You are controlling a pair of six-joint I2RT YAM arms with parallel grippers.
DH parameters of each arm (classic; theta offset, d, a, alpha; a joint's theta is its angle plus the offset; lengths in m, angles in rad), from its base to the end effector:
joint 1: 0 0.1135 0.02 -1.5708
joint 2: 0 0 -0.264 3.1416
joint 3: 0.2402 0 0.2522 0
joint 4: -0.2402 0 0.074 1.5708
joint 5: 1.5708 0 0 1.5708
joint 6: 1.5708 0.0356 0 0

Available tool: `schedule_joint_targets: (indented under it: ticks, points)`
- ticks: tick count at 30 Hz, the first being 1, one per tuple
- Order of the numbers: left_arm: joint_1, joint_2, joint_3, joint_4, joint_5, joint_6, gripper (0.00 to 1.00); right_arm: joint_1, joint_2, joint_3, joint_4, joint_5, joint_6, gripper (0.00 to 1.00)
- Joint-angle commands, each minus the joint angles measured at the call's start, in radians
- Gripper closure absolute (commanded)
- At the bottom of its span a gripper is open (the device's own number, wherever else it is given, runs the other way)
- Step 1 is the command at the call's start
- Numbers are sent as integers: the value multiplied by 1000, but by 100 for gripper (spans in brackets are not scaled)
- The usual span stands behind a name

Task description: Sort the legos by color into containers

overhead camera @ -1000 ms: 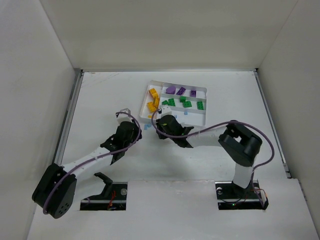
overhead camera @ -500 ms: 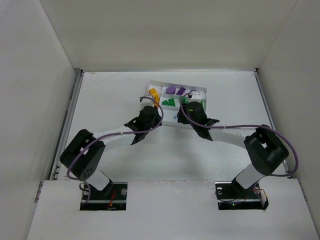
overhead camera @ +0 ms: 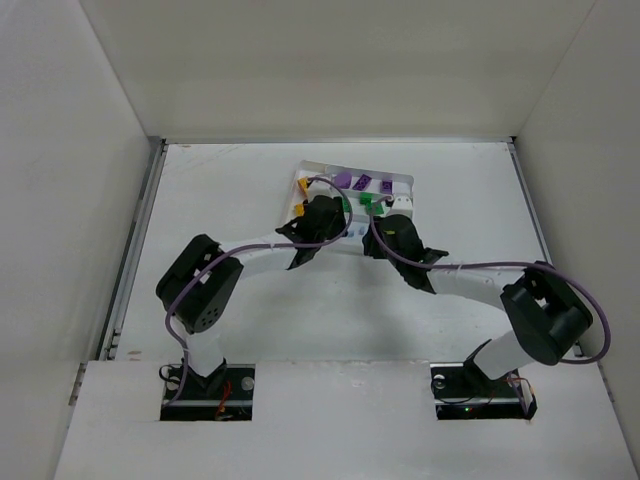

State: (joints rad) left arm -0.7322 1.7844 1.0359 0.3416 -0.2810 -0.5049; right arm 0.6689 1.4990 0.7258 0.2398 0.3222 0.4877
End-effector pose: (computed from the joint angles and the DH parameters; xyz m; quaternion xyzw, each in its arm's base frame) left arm 0.3008 -0.2572 0.2059 0.0173 0.8306 -0.2203 0.5112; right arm 0.2510 0.1841 0.1939 0.0016 0.8609 0.1508 0.4859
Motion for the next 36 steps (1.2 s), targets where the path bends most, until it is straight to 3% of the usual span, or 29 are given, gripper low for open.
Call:
schedule_joint_targets:
  ticks: [1, 9, 13, 36]
  points:
    - [6, -89, -42, 7, -63, 40, 57, 22, -13, 1, 62, 5, 15, 60]
    - [-3, -380, -376, 2, -188, 34, 70, 111, 43, 56, 66, 18, -8, 61]
    - [-20, -399, -451, -6, -224, 0, 70, 123, 53, 57, 78, 20, 0, 60]
    - [30, -86, -263, 76, -225, 109, 69, 171, 32, 70, 56, 26, -11, 59]
